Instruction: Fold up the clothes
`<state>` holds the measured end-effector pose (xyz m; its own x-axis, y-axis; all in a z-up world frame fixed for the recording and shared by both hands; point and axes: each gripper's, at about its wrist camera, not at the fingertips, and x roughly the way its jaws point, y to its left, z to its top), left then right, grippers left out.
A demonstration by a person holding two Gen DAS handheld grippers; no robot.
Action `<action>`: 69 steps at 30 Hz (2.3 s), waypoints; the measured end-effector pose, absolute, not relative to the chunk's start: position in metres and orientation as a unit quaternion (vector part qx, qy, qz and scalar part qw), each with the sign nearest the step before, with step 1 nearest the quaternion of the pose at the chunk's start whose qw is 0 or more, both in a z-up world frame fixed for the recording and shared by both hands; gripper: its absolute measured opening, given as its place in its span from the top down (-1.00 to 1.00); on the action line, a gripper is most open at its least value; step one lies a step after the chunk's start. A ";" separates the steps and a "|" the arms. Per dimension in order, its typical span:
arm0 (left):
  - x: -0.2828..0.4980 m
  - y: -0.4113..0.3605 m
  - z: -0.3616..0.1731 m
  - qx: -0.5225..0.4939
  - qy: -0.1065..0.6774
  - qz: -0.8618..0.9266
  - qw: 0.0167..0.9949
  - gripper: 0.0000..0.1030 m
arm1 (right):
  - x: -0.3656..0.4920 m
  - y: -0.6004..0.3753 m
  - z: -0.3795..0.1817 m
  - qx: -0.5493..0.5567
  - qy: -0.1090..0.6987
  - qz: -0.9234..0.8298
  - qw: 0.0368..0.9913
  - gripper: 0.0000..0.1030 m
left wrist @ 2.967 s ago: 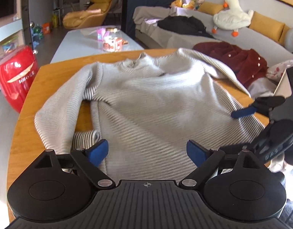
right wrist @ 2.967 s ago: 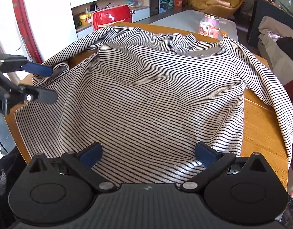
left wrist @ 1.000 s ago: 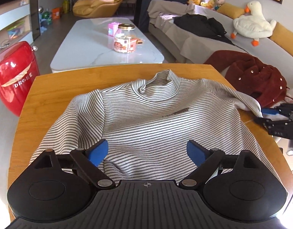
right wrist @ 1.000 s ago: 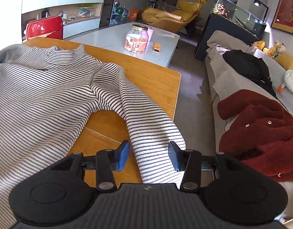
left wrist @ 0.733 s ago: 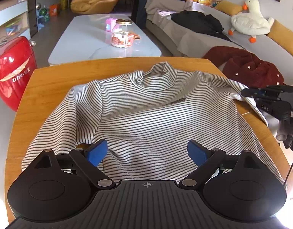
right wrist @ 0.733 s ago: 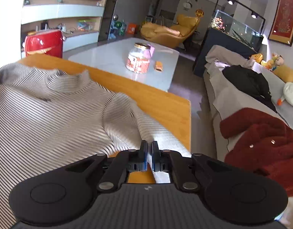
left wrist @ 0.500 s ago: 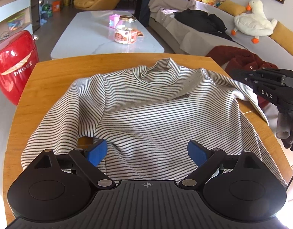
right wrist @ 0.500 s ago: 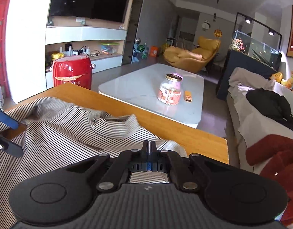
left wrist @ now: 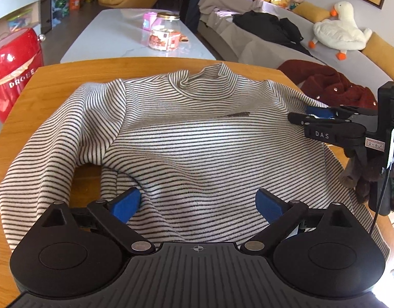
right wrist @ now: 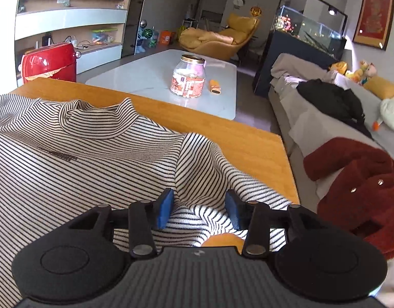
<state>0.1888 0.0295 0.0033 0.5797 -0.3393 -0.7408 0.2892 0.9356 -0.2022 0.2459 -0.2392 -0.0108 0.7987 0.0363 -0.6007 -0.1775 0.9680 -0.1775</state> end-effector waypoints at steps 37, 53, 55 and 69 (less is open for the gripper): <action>0.239 -0.002 -0.014 0.013 0.388 -0.167 0.906 -1.00 | 0.272 -0.195 -0.011 -0.005 0.324 0.268 0.907 0.07; 0.117 0.139 0.056 0.062 0.429 -0.059 0.899 -1.00 | 0.266 -0.150 -0.011 -0.101 0.316 0.260 0.907 -0.20; 0.103 0.145 0.055 0.080 0.426 -0.058 0.899 -1.00 | 0.261 -0.144 -0.009 -0.125 0.311 0.251 0.908 -0.20; 0.103 0.174 0.046 0.041 0.368 -0.029 0.929 -1.00 | 0.107 0.002 0.023 -0.221 0.251 0.492 0.804 -0.10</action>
